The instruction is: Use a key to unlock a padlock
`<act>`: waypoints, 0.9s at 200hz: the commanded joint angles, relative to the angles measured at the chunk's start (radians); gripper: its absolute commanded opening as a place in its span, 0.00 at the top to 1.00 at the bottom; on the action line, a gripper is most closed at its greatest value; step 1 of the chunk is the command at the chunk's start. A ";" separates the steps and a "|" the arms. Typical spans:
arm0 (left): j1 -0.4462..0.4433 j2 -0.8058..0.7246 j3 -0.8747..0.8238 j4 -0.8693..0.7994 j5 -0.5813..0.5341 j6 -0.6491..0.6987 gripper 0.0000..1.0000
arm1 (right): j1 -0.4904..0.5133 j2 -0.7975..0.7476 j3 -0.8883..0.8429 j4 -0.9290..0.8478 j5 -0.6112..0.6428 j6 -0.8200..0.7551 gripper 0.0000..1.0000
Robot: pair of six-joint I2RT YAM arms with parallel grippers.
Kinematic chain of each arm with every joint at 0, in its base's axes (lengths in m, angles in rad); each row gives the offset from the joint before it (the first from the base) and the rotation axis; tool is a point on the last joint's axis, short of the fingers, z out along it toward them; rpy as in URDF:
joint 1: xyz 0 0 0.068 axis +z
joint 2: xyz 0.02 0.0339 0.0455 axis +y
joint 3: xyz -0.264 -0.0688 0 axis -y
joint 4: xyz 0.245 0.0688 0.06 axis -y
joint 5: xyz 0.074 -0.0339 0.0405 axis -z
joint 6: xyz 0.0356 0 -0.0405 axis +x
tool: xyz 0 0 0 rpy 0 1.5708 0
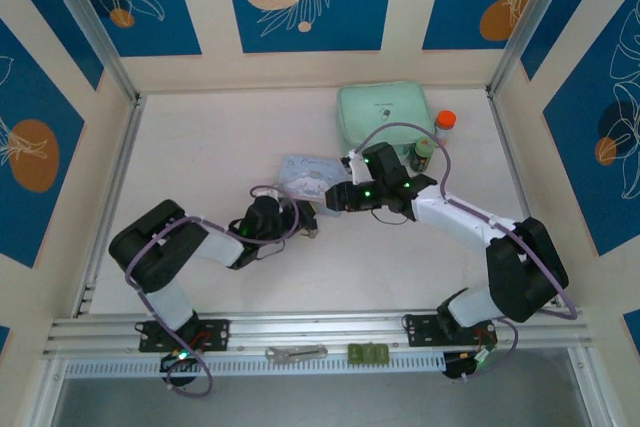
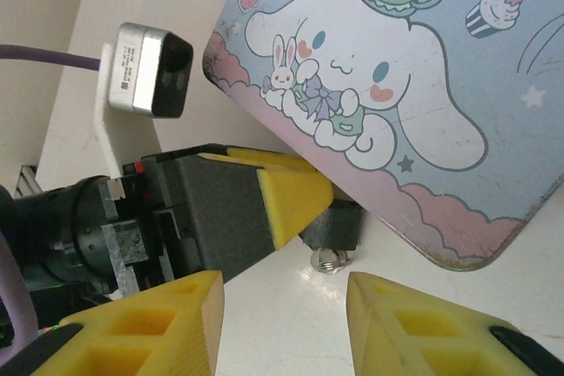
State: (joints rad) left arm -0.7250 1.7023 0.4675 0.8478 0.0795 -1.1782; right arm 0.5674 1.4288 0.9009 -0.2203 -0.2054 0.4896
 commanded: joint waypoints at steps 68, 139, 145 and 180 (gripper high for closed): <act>0.086 -0.351 -0.078 -0.295 -0.159 0.076 0.34 | 0.166 0.024 0.039 -0.090 0.223 -0.025 0.59; 0.196 -0.483 -0.096 -0.404 -0.165 0.109 0.34 | 0.377 0.340 0.314 -0.349 0.665 0.070 0.50; 0.198 -0.488 -0.097 -0.406 -0.166 0.109 0.34 | 0.386 0.362 0.336 -0.367 0.694 0.070 0.50; 0.207 -0.489 -0.113 -0.390 -0.160 0.104 0.34 | 0.415 0.450 0.412 -0.416 0.774 0.061 0.50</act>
State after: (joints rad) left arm -0.5320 1.2263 0.3767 0.4690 -0.0650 -1.0901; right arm 0.9661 1.8423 1.2690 -0.5442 0.4553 0.5327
